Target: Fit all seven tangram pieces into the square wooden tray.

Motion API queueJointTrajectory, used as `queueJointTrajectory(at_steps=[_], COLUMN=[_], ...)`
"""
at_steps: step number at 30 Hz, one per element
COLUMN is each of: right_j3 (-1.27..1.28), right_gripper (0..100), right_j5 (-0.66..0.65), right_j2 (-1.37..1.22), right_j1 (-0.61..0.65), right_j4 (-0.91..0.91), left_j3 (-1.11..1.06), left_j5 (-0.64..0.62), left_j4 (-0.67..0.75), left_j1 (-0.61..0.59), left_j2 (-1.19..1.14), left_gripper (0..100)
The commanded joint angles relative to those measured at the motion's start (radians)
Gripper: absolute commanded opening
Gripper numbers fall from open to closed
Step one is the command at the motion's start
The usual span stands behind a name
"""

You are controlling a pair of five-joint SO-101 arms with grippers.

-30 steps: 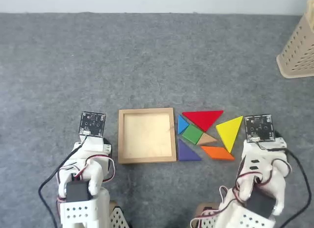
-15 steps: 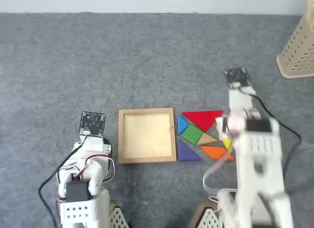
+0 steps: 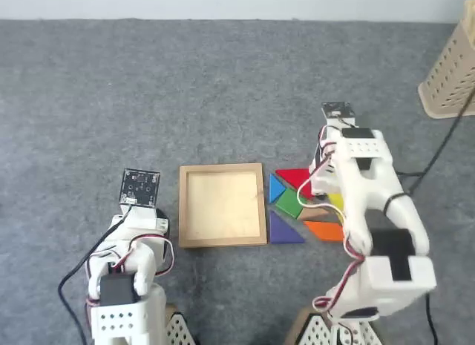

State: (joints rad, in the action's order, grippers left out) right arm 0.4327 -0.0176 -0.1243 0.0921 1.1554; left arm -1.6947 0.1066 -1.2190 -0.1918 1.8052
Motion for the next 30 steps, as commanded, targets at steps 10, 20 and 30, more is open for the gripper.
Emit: queueJointTrajectory(at_steps=[10, 20, 30], right_j3=[-0.106, -0.098, -0.097], right_gripper=[28.6, 28.5, 25.0], right_j5=[0.061, 0.06, 0.063], right_j2=[-0.142, -0.157, -0.159], right_j1=[0.002, -0.004, -0.119], right_j4=[-0.07, -0.074, -0.053], left_j3=[0.008, 0.008, 0.008], left_j5=[-0.009, -0.009, -0.009], left_j4=[-0.003, -0.003, -0.003], left_j1=[0.003, 0.003, 0.003], left_j2=[0.023, 0.023, 0.023], left_gripper=[7, 7, 7])
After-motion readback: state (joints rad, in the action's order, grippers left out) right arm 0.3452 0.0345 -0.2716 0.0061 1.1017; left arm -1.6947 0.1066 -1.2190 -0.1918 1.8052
